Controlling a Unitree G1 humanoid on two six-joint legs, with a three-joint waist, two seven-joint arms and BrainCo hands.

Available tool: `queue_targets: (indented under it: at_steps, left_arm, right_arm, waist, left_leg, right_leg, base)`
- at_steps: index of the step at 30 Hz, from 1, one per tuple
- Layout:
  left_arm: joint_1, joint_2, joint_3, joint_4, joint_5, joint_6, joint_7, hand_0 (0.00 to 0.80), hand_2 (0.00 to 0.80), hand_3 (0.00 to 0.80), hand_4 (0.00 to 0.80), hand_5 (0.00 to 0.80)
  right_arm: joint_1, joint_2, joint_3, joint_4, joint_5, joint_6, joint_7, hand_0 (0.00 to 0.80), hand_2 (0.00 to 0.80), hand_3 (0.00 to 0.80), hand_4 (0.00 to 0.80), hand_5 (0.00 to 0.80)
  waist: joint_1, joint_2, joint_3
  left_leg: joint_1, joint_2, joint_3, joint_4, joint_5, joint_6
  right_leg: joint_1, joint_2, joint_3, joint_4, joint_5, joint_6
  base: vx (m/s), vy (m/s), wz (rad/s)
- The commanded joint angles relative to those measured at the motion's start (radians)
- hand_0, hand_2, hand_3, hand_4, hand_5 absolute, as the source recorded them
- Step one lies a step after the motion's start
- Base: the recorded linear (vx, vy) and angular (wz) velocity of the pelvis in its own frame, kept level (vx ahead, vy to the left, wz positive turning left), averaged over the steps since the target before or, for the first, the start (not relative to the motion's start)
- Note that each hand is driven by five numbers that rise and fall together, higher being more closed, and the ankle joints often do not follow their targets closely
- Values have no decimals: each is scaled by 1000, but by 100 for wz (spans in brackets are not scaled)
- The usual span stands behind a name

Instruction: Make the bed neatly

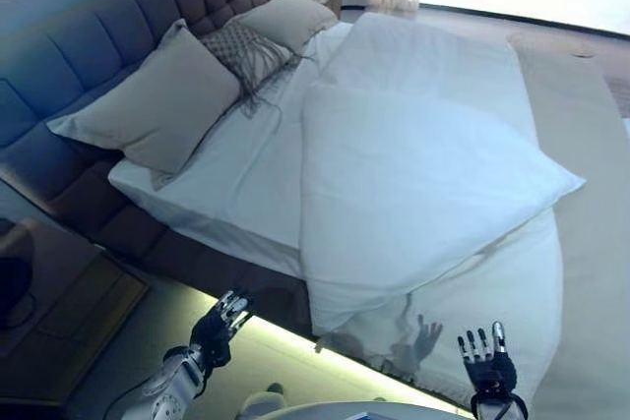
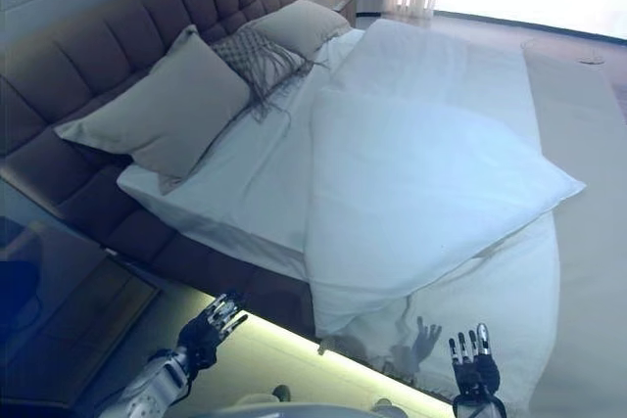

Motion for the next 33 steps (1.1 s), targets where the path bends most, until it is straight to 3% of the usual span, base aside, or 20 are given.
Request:
queue_targets:
  at_steps: [1, 6, 10, 12, 14, 17, 18, 19, 23, 28, 33]
  left_arm:
    - [-27, 31, 53, -66, -2, -30, -11, 0, 0, 0, 0, 0]
    - [-29, 29, 52, -38, -19, -19, -18, 0, 0, 0, 0, 0]
    - [-60, 19, 36, 6, -10, -33, -51, 0, 0, 0, 0, 0]
    - [-66, 27, 42, 0, -6, -25, -60, 0, 0, 0, 0, 0]
    - [-68, 31, 53, -31, -19, -6, -53, 0, 0, 0, 0, 0]
    - [-91, 28, 36, -42, -46, -7, -16, 0, 0, 0, 0, 0]
    - [-104, 28, 31, -35, -53, -8, -7, 0, 0, 0, 0, 0]
    - [-117, 25, 36, -34, -59, -5, -3, 0, 0, 0, 0, 0]
    - [-87, 2, 69, -57, -53, -2, 3, 0, 0, 0, 0, 0]
    - [-51, -24, 84, -56, -31, -12, -2, 0, 0, 0, 0, 0]
    - [-46, -30, 69, -37, -22, -20, -12, 0, 0, 0, 0, 0]
  right_arm:
    - [11, 12, -32, -119, -6, -38, 17, 0, 0, 0, 0, 0]
    - [-4, 20, -25, -110, 1, -71, 17, 0, 0, 0, 0, 0]
    - [-39, 13, -21, -105, -21, -80, 12, 0, 0, 0, 0, 0]
    - [-41, 8, -19, -109, -32, -66, 6, 0, 0, 0, 0, 0]
    - [-52, 6, -20, -98, -43, -50, 14, 0, 0, 0, 0, 0]
    - [-80, 1, -23, -68, -43, -34, 19, 0, 0, 0, 0, 0]
    - [-96, -3, -21, -49, -33, -28, 22, 0, 0, 0, 0, 0]
    - [-113, -5, -19, -40, -26, -17, 18, 0, 0, 0, 0, 0]
    - [-124, -4, -9, -31, -56, 18, -10, 0, 0, 0, 0, 0]
    - [-90, -10, 12, -88, -81, 9, -22, 0, 0, 0, 0, 0]
    - [-90, -10, 29, -95, -100, 18, -32, 0, 0, 0, 0, 0]
  waist:
    - [5, -59, -17]
    - [8, -68, -27]
    - [-2, -54, -6]
    - [-1, -52, 0]
    - [6, -65, 3]
    - [-3, -92, 1]
    - [-5, -98, 2]
    - [-6, -104, 3]
    - [9, -101, -4]
    - [5, -96, -19]
    - [3, -86, -15]
  left_leg:
    - [-27, 4, -16, 115, -37, 14]
    - [-15, -24, -26, 135, -53, 49]
    - [10, -79, -36, 138, -72, 116]
    - [13, -86, -22, 149, -80, 126]
    - [12, -91, -8, 160, -86, 120]
    - [14, -94, -1, 175, -99, 88]
    - [16, -91, 2, 177, -110, 80]
    - [18, -85, 10, 181, -122, 73]
    - [25, -37, 49, 203, -140, 53]
    - [30, 40, 68, 207, -94, 20]
    - [13, 98, 45, 276, -12, 6]
  right_leg:
    - [-30, -94, 32, 55, 67, 61]
    - [-48, -120, 31, 144, 64, 65]
    - [-173, -132, 70, 446, 179, 45]
    - [-199, -131, 67, 488, 195, 33]
    - [-187, -133, 53, 392, 226, 35]
    - [-154, -111, 54, 88, 241, 43]
    - [-156, -104, 64, 44, 260, 53]
    - [-165, -94, 71, 19, 275, 62]
    - [-133, -57, 33, 14, 212, 68]
    - [-97, -3, 8, -2, 164, 30]
    - [-66, 56, -8, 19, 102, -22]
  base:
    - [138, 126, 12]
    - [93, 140, 9]
    - [63, 192, 4]
    - [89, 55, -5]
    - [139, -109, -10]
    - [191, -247, -22]
    - [172, -286, -31]
    - [143, -263, -20]
    - [152, -271, -13]
    - [122, -256, -6]
    - [63, -290, -7]
